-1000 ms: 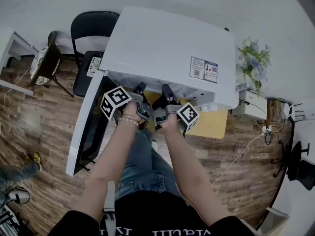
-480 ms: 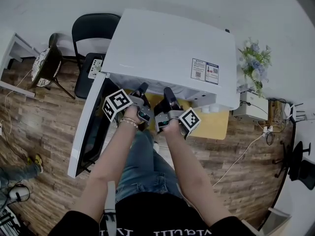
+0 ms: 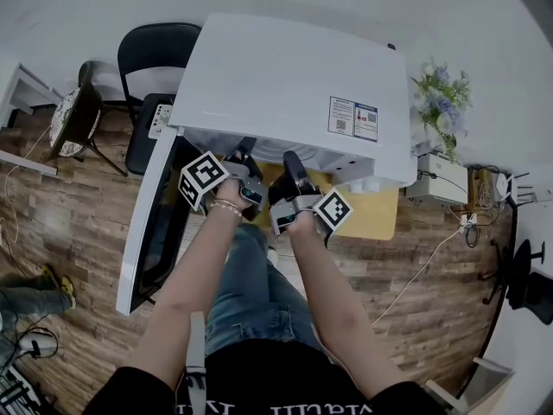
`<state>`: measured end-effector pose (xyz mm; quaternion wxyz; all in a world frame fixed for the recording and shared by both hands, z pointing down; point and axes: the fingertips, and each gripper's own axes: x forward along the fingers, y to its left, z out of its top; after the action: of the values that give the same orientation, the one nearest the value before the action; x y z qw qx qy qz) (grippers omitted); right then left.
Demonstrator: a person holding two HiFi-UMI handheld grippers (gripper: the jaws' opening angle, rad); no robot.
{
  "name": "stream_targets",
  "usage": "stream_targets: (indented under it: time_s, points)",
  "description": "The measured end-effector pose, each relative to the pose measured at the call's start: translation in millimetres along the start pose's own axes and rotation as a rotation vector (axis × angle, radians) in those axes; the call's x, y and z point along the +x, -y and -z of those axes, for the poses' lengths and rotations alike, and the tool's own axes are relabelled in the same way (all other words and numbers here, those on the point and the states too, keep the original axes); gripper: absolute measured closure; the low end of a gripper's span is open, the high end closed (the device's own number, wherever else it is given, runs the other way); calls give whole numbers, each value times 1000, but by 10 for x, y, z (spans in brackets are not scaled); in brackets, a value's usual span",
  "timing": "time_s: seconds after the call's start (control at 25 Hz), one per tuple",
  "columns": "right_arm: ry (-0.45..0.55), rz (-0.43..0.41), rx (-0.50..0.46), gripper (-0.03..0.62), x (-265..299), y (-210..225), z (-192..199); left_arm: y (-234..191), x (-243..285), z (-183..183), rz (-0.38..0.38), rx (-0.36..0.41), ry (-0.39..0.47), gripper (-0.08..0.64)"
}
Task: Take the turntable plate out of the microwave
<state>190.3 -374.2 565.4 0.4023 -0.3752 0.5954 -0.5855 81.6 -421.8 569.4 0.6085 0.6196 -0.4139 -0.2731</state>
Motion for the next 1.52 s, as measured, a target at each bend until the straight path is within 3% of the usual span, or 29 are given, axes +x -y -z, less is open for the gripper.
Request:
stream_targets:
  time_s: [0.28,0.44,0.56,0.72,1.0,1.28,1.52]
  points:
    - [-20,15,-17,537,7,28,21,-53,89,-65,11,-2,59,515]
    - [-29,9,-43,534,1,-8,0,12,56,-65,100,-74,87,512]
    - [-45,10,-65,532,-10,-48,-1,127,26,-66,160,-77,101,517]
    - [-79,21,-105,528,-74,-24,66,148,-47,-38,191,-51,84,517]
    - [-166,26,-182,517,-149,12,237,78,-297,-46,227,-69,104,517]
    - [-123,64,-124,534,-100,107,161,55,-539,146,259,-53,46,515]
    - [-138,-19,-96,543,-90,3,236,7,-696,144,307,-121,78,514]
